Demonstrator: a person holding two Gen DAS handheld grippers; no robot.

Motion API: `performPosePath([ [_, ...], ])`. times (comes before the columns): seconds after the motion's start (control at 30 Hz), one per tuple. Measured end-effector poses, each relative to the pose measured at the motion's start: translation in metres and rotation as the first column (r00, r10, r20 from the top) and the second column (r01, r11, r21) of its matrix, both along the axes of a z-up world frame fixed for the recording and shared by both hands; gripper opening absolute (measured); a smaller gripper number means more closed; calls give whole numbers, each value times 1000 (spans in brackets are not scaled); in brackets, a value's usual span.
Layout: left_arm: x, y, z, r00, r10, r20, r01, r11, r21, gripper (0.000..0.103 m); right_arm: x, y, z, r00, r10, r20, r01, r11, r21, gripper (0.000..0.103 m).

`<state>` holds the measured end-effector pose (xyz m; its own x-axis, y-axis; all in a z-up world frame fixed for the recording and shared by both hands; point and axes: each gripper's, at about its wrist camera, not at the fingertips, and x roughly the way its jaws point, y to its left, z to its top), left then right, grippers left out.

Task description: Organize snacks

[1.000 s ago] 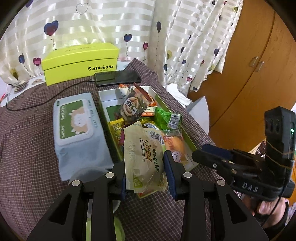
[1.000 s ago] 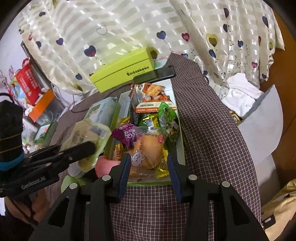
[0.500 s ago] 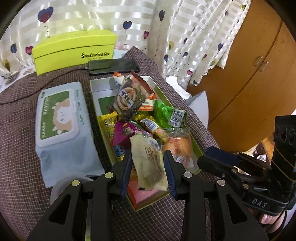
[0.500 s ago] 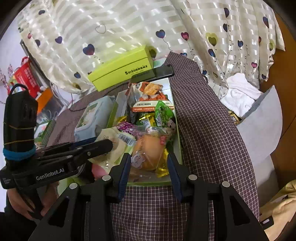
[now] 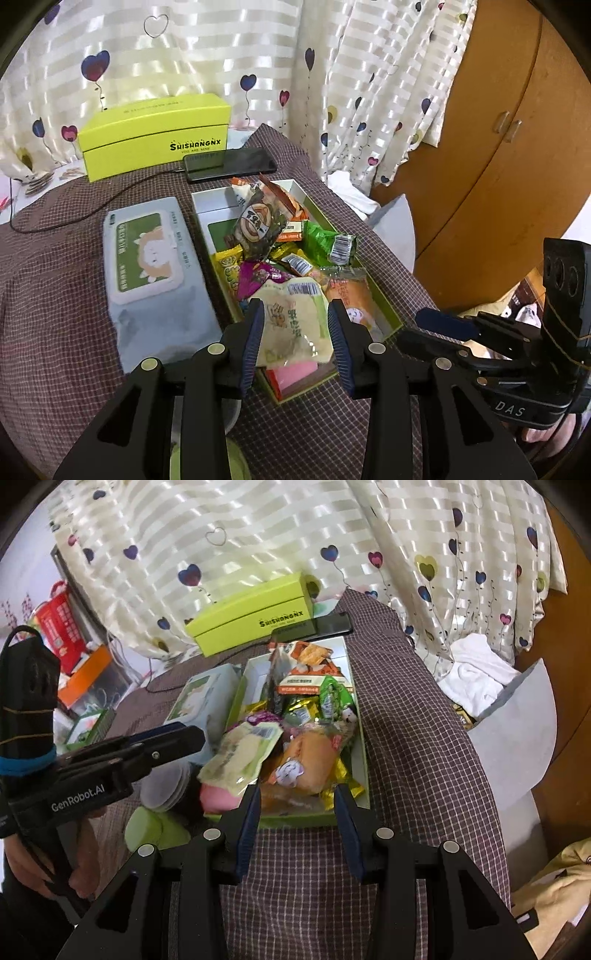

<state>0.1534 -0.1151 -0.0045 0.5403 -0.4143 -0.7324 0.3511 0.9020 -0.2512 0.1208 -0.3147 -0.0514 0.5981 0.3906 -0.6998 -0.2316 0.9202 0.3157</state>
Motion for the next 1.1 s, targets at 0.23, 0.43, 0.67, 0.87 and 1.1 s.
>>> performPosePath([
  [0.23,-30,8,8,1000,9,24,-9,1000,21,37,-21,12,7,1000,25,12,-25,998,-53,41],
  [0.43,-57,15,13,999,28,43,-30,998,48,37,-39,27,12,998,53,26,-50,992,-112,43],
  [0.67,-83,17,18,997,44,69,-49,996,78,37,-59,44,17,995,86,50,-76,980,-184,48],
  [0.87,-97,24,18,995,71,70,-77,993,88,37,-72,52,17,994,96,49,-84,975,-208,50],
  [1.1,-107,33,16,994,86,62,-91,992,83,37,-79,58,14,994,102,44,-89,970,-226,50],
])
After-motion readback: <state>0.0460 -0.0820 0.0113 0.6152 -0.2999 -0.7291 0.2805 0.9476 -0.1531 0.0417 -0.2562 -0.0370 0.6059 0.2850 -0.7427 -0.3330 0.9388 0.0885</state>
